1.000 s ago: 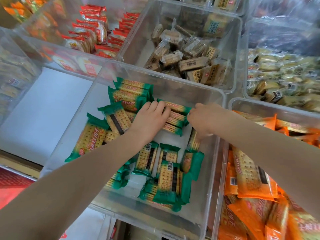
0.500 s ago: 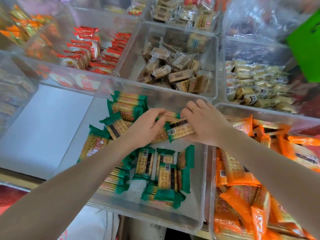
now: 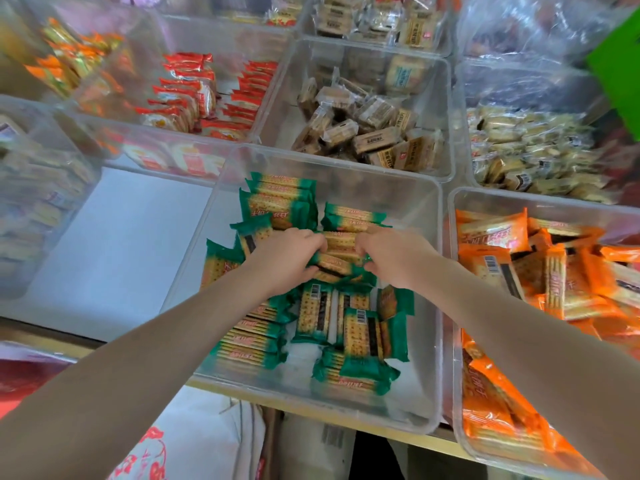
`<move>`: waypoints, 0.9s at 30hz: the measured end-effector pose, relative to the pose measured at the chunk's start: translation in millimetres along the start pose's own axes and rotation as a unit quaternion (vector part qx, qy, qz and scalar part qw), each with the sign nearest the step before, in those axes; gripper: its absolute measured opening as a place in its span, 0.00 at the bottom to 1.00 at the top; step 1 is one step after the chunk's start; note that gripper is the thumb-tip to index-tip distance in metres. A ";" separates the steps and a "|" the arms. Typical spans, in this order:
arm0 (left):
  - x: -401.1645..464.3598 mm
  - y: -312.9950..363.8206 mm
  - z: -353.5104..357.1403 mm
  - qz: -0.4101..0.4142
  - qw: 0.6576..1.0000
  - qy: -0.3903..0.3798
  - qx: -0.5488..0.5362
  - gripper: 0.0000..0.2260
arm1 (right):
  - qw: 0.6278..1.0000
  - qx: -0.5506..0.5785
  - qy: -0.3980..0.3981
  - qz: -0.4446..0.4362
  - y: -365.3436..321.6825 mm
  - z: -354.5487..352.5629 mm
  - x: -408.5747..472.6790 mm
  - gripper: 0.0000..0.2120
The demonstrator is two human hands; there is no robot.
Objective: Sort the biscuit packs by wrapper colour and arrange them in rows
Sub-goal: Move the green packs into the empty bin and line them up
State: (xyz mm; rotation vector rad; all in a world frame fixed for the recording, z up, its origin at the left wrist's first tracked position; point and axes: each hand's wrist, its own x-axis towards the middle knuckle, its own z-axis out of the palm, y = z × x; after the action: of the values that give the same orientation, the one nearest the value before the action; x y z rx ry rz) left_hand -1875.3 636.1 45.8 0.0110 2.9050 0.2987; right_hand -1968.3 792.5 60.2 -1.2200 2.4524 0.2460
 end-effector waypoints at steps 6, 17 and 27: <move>-8.9 -0.5 1.6 0.022 1.000 0.002 0.001 0.14 | 0.999 0.003 -0.033 0.019 1.9 18.9 17.1 0.16; -17.0 -5.8 5.0 -0.017 0.999 0.033 -0.029 0.13 | 0.999 -0.039 -0.006 0.038 -1.6 11.4 24.8 0.05; -3.4 3.8 -4.3 -0.125 0.980 0.052 -0.149 0.15 | 0.990 0.058 0.061 0.114 7.4 -4.0 19.7 0.09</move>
State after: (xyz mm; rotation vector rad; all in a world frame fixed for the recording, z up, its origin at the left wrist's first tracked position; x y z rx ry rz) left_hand -1873.0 638.9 51.5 -0.4257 2.8865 0.7016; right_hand -1986.0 781.3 55.6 -0.9323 2.6726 0.0903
